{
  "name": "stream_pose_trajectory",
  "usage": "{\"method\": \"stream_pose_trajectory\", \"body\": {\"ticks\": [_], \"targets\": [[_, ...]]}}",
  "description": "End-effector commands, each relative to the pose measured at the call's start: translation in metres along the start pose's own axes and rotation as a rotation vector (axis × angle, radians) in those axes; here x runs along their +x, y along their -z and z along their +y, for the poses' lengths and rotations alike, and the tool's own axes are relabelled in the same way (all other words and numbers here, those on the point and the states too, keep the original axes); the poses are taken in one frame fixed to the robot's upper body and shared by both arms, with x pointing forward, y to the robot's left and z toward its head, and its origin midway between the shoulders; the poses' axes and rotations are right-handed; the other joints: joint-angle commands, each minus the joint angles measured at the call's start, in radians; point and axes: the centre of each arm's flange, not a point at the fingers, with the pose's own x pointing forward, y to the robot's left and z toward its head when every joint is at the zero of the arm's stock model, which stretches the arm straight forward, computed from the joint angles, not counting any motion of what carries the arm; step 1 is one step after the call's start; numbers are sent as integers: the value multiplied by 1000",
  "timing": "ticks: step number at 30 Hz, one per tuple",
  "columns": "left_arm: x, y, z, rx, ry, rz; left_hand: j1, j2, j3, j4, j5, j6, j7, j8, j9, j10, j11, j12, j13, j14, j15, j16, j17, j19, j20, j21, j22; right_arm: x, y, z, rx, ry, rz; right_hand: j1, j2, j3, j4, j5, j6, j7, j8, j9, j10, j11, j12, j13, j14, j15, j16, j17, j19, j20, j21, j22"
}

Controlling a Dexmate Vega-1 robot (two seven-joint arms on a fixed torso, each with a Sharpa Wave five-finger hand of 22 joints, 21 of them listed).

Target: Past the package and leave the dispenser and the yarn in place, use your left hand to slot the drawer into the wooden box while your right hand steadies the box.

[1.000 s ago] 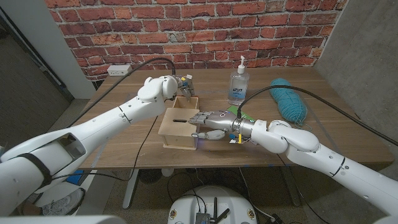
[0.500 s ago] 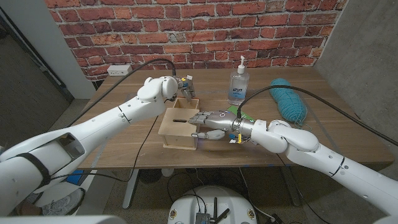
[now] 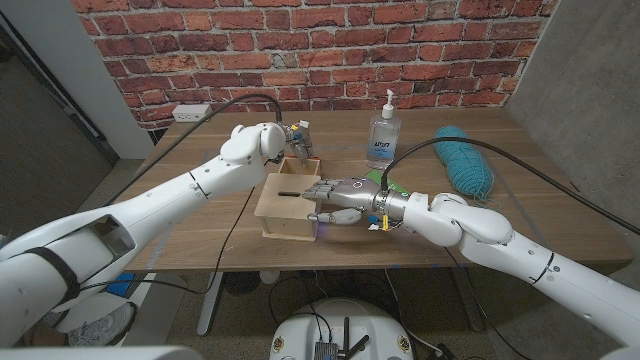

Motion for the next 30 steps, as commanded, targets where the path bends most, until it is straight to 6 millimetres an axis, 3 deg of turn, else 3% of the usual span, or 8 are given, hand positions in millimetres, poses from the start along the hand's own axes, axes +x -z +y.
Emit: {"method": "stream_pose_trajectory", "body": {"ticks": [1, 30], "targets": [[-8, 1, -2, -33, -1, 21, 23, 33, -3, -1, 3, 6, 3, 3, 5, 22, -27, 4, 2, 68, -108, 6, 10, -4, -148, 0, 3, -1, 0, 1, -5, 13, 0, -11, 113, 3, 3, 5, 10, -3, 6, 4, 8, 4, 4, 2, 4, -81, 5, 1, 9, -96, -2, 1], [-19, -4, -9, -57, 6, 24, 25, 37, -5, 0, 5, -13, 3, -3, 6, 5, -27, 0, 2, 61, -108, 3, 9, -9, -147, -2, 2, -2, -1, 2, -8, 17, -4, -10, 115, 3, 3, 5, 13, -3, 5, 4, 13, 4, 5, 2, 4, -81, 5, 3, 11, -98, -2, 0]]}}
